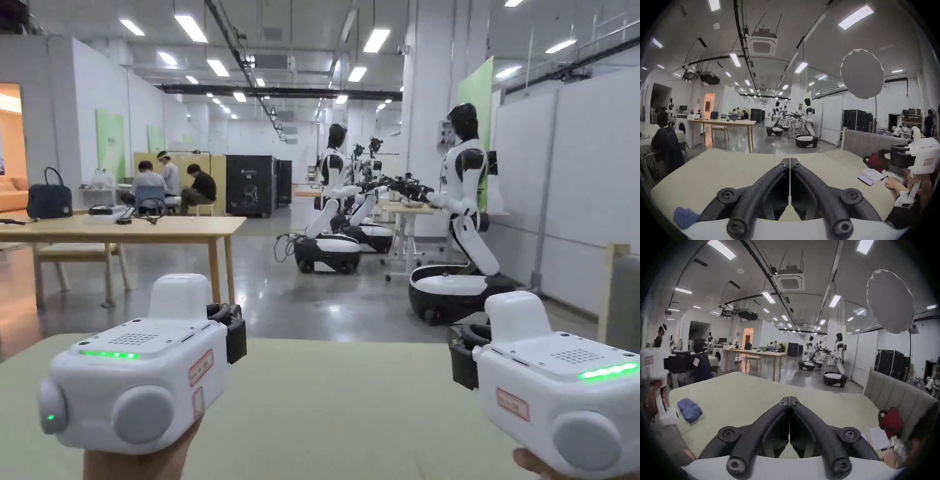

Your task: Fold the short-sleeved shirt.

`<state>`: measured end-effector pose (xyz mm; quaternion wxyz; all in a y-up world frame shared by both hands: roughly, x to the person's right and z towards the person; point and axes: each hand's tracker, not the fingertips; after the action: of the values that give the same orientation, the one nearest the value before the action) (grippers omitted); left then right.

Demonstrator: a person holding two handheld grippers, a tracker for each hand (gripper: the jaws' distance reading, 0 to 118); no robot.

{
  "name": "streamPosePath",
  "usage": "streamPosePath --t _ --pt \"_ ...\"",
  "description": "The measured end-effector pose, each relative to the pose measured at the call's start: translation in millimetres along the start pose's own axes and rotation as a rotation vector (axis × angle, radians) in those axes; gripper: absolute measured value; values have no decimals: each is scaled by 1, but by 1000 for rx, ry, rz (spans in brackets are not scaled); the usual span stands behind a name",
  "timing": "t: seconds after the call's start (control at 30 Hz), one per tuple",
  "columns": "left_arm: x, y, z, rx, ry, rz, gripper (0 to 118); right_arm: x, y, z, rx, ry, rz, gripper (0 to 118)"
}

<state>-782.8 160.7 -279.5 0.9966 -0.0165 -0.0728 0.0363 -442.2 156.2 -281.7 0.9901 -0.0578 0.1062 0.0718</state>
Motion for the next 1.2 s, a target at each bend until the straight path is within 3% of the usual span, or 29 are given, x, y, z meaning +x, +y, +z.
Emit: streamPosePath --t 0.13,0.27,0.37,0.47,0.6,0.73,0.8,0.83,0.87,0.9,1.07,1.13,1.2 --pt "8 11 -69 -24 54 -28 0 19 23 -62 -12 -70 -44 1" --pt "7 16 -109 -13 129 -77 0 34 35 -107 24 -156 22 1" --pt "11 18 -126 -61 124 -77 0 37 36 -124 -5 -193 7 1" --pt "11 11 -130 -60 130 -51 0 36 31 -125 0 -180 -35 1" --pt "6 6 -139 -107 146 -25 0 30 25 -127 8 -176 -3 1" --pt "5 7 -137 -96 154 -42 0 30 22 -129 5 -169 -24 3" --pt "2 8 -135 -92 149 -25 31 32 21 -131 1 -159 -33 23" --pt "2 8 -134 -88 156 -25 67 31 20 -131 -6 -150 -32 44" --pt "3 10 -134 -89 163 -23 117 30 19 -129 -10 -139 -29 89" --pt "1 11 -135 -110 169 -16 118 29 16 -129 -14 -125 -27 116" --pt "-9 16 -125 -80 161 10 118 28 13 -119 32 -189 -19 118" --pt "-9 15 -121 -75 168 23 118 32 24 -114 -2 -206 -70 118" --pt "-13 18 -118 -68 165 38 118 37 33 -106 12 -158 -133 118"
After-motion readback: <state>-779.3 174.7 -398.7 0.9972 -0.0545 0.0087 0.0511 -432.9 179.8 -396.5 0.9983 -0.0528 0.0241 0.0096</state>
